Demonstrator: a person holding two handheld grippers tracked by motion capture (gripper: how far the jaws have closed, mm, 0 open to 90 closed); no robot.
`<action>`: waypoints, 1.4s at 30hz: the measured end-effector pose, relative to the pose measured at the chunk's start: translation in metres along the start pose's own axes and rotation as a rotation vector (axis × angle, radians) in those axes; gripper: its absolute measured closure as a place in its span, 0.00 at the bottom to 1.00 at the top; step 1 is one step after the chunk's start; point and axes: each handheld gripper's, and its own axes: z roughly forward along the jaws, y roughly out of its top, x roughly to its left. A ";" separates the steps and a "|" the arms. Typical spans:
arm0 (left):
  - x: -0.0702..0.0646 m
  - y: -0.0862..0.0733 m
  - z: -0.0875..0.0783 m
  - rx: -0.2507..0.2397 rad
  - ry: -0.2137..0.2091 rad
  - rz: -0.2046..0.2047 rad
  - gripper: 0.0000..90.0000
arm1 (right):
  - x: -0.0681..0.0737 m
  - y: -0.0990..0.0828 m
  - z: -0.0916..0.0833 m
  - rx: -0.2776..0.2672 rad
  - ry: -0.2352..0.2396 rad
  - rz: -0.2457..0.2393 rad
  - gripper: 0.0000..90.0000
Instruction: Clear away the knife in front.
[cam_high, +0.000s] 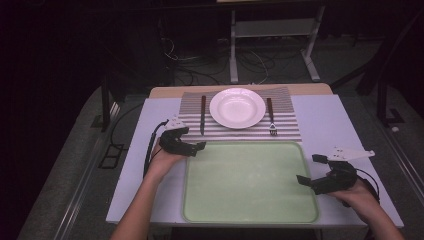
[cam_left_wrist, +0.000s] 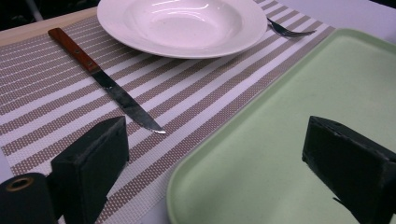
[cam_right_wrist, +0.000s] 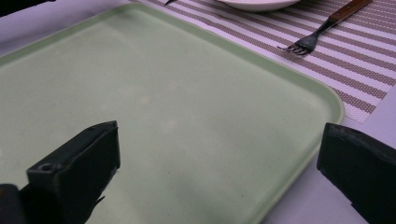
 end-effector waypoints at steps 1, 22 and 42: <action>0.001 0.000 0.000 0.001 0.001 0.001 0.08 | 0.000 0.000 0.000 0.000 0.000 0.000 0.00; 0.017 0.011 0.015 -0.002 0.034 -0.025 0.36 | 0.000 0.000 0.002 0.005 0.003 -0.001 0.00; 0.038 0.022 0.053 0.043 0.057 -0.031 0.77 | -0.001 0.000 0.001 0.001 0.003 0.006 0.00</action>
